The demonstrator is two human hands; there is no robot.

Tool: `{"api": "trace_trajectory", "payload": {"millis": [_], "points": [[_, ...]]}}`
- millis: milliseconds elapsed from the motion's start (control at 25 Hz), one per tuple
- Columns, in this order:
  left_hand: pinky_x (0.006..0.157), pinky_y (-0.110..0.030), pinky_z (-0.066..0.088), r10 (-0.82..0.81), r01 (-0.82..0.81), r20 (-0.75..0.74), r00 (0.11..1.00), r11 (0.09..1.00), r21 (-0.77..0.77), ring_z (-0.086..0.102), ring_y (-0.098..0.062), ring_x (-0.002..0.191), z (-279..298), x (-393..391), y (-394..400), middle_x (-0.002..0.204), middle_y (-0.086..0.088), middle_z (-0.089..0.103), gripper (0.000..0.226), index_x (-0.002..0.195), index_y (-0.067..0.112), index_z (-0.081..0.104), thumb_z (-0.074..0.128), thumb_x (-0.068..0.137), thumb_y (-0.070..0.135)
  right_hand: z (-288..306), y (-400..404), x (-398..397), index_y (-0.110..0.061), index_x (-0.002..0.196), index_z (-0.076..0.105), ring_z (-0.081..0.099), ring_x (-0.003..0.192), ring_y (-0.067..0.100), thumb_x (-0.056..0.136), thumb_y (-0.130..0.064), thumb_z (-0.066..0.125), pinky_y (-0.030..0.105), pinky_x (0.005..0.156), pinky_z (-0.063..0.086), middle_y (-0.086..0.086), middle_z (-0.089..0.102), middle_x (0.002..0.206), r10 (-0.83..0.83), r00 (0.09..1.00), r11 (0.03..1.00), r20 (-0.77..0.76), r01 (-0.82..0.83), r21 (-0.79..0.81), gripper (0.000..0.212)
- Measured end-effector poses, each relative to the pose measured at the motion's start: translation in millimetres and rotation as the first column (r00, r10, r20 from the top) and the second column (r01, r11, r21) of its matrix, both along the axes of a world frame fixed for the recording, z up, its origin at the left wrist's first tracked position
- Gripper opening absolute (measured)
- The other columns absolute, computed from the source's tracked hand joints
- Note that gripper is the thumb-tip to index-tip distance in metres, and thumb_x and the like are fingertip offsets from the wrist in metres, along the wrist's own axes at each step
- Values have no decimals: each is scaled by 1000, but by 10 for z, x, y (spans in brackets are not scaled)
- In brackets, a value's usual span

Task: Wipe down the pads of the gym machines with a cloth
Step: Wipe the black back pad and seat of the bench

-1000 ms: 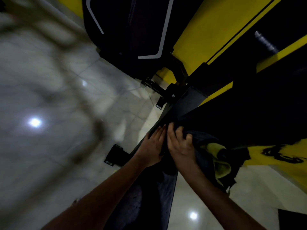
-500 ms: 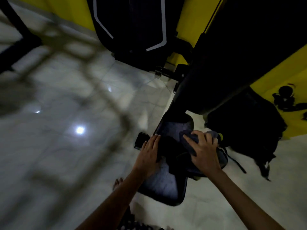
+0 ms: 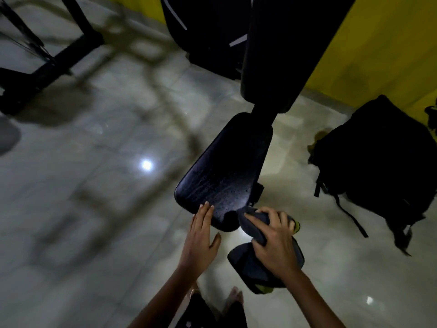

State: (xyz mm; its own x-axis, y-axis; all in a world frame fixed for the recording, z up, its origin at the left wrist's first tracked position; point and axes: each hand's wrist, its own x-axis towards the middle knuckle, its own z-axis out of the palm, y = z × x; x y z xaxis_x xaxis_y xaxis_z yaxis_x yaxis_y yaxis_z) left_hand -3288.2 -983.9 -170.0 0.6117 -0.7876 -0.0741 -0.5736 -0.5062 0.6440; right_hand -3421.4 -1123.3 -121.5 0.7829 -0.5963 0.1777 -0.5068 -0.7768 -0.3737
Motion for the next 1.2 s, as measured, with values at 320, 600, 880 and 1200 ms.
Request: {"api": "trace_trajectory", "payload": {"millis": [320, 600, 880, 1200], "points": [[117, -38, 16, 380, -383, -84, 921, 923, -27, 14, -20, 144, -282, 204, -17, 156, -7, 16, 66, 148, 9, 22, 51, 92, 29, -653, 250, 757, -31, 113, 64, 40, 100, 29, 78, -42, 51, 49, 74, 41, 2, 52, 119, -26, 994, 998, -109, 20, -54, 39], [118, -44, 4, 579, -571, -69, 813, 814, 102, 6, -17, 146, -424, 728, -655, 157, -1, 18, 55, 149, 15, 21, 33, 100, 36, -821, -135, 959, -31, 116, 63, 43, 102, 34, 74, -34, 70, 56, 78, 40, 9, 54, 119, -161, 975, 970, -150, 128, -208, 43], [106, -46, 26, 734, -734, 30, 679, 676, 66, 31, -24, 136, -502, 660, -798, 146, -3, 42, 54, 142, 19, 40, 27, 94, 40, -913, -95, 660, -35, 137, 40, 36, 126, 37, 89, -56, 33, 64, 91, 37, 4, 41, 141, 63, 976, 971, -206, -108, -213, 53], [102, -45, 33, 734, -740, 94, 673, 670, 69, 39, -28, 129, -542, 668, -830, 138, -7, 48, 62, 139, 17, 43, 19, 91, 47, -831, -425, 1106, -24, 129, 51, 40, 104, 35, 84, -47, 41, 52, 81, 41, 13, 51, 127, -173, 971, 973, -168, 142, -180, 52]]}}
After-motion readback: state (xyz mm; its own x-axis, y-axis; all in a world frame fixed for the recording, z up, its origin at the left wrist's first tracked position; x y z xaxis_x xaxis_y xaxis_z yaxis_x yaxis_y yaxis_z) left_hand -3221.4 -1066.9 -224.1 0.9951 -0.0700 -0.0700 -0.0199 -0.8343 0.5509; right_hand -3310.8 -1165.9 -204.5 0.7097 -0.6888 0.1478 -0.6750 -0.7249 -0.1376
